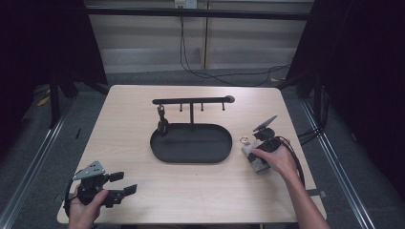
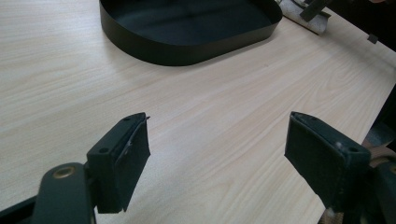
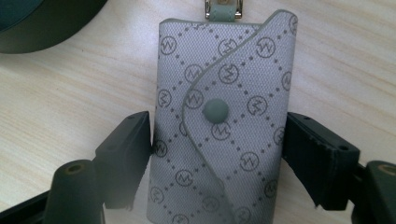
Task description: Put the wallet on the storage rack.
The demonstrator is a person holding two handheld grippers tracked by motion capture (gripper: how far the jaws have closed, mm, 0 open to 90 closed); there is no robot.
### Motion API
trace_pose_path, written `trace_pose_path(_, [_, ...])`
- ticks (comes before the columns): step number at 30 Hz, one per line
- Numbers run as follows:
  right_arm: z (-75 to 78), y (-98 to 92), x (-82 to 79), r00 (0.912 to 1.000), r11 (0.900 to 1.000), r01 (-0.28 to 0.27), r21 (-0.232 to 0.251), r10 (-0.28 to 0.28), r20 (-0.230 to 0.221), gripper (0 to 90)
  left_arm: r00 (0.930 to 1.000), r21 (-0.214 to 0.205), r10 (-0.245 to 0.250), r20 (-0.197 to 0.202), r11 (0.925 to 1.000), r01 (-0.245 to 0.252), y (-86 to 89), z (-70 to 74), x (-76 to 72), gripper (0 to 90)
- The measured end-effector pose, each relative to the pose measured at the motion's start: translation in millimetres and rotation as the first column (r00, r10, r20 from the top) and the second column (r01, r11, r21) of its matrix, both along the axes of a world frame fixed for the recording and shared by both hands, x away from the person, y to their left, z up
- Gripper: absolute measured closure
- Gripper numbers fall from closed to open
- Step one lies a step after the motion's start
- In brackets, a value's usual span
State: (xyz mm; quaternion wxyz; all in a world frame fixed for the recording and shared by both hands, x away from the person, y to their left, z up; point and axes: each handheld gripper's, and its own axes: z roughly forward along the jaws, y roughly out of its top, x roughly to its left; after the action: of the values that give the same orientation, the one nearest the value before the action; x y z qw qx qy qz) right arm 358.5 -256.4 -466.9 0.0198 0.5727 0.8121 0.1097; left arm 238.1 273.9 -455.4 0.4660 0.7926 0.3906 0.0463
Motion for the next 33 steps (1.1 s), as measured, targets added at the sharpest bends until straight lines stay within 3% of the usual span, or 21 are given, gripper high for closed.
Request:
trace_pose_path(20, [-8.2,11.1,4.0,0.9995,0.9972,0.02,-0.073,-0.022,-0.023,25.3,1.0,-0.007,-0.004,-0.005,1.0,0.004,0.9,-0.3,3.0,21.7])
trace_pose_path(26, [-6.5,16.3,6.9,0.9981,0.9934,0.034,-0.109,-0.04,-0.048,29.8,1.0,-0.004,-0.004,-0.007,1.0,0.004,1.3,-0.3,3.1,21.7])
trace_pose_path(33, [-1.4,13.1,6.1,0.9967,0.9951,0.059,-0.079,-0.063,-0.05,33.0,1.0,-0.006,0.0,0.001,1.0,0.0,3.3,0.5,2.9,21.7])
